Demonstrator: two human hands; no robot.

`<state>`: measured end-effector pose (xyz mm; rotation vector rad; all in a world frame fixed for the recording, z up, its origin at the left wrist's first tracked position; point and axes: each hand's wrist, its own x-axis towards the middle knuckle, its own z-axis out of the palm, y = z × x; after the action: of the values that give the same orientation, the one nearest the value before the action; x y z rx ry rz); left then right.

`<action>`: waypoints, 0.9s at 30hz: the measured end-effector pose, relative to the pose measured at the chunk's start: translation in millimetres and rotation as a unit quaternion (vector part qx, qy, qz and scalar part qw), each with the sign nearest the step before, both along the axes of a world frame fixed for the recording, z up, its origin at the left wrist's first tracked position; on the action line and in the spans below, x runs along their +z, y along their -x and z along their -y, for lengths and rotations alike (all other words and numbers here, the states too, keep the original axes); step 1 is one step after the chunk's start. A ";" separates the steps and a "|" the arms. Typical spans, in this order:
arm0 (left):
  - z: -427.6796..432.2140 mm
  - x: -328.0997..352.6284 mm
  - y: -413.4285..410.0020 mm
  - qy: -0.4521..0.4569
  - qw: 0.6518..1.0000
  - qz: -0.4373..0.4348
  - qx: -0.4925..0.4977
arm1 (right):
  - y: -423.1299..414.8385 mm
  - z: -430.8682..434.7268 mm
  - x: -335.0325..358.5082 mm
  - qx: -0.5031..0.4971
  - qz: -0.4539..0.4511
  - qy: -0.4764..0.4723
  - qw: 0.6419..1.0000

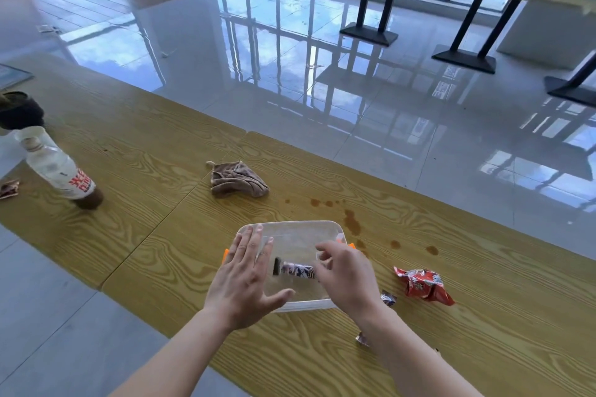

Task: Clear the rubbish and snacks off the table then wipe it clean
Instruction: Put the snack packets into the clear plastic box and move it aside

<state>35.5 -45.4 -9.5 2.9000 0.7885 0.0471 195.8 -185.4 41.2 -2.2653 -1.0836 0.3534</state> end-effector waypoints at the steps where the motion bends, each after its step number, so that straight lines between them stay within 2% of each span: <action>1: -0.3 -0.6 0.0 -0.002 1.000 0.001 0.003 | -3.2 13.0 0.4 -0.027 0.007 -0.033 0.999; 3: -0.2 -1.8 -0.2 -0.004 1.000 0.002 0.007 | -14.7 45.9 -4.8 -0.085 0.011 -0.053 0.995; 6: -0.3 -3.7 -0.6 -0.006 1.000 0.012 0.011 | -34.0 91.7 -25.8 -0.130 -0.025 0.039 0.990; 9: 0.4 -3.0 -1.3 -0.011 1.000 0.003 0.013 | -41.3 111.4 -54.7 -0.098 -0.018 0.147 0.984; 17: 5.4 -0.1 1.3 0.002 0.998 -0.005 0.056 | -22.5 103.0 -97.8 -0.042 0.012 0.294 0.955; 21: 4.7 -1.0 1.2 0.005 0.998 -0.009 0.059 | -22.5 105.2 -99.6 -0.071 0.028 0.231 0.970; 27: 4.9 -2.2 2.6 0.024 0.997 0.021 0.063 | -32.0 104.3 -61.0 -0.121 0.017 0.045 0.992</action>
<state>32.9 -50.4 -11.6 2.7912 0.9502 0.1012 227.8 -289.7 -19.8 -2.4566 -0.8110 0.2697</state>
